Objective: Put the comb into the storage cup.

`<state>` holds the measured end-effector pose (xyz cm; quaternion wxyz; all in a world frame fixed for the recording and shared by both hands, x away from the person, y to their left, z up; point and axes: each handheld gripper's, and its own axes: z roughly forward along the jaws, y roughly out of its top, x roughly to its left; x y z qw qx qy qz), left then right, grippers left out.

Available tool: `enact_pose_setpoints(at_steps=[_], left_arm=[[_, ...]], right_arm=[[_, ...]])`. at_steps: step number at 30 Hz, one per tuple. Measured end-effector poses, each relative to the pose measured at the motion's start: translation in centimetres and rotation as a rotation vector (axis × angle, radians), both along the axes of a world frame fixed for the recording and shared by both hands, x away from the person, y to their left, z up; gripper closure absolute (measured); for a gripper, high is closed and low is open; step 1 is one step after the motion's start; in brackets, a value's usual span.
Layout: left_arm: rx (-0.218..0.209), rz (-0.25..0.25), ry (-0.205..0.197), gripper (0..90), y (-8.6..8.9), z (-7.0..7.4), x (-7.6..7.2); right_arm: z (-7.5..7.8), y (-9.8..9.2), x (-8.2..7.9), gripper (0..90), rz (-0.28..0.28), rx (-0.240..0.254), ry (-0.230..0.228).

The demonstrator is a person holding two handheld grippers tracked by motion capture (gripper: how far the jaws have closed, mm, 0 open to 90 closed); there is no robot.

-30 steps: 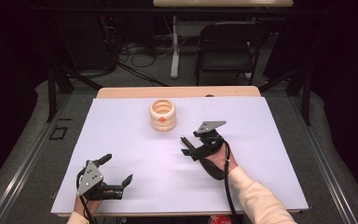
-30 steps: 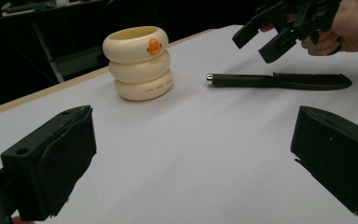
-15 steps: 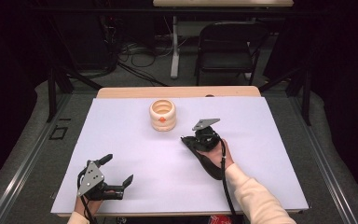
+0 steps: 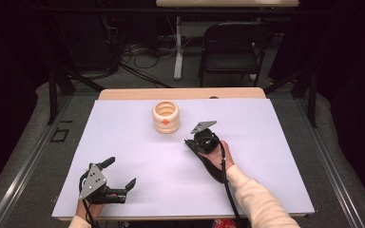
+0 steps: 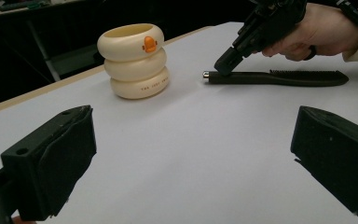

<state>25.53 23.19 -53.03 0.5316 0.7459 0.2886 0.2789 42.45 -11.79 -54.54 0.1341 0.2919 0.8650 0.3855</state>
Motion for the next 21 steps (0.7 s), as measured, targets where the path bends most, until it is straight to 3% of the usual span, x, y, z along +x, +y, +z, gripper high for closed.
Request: enact_pose_setpoints(at_steps=[21], left_arm=[[0.008, 0.002, 0.007, 0.3, 0.1, 0.0, 0.0]], right_arm=[[-0.3, -1.4, 0.9, 90.0, -0.070, -0.074, 0.002]])
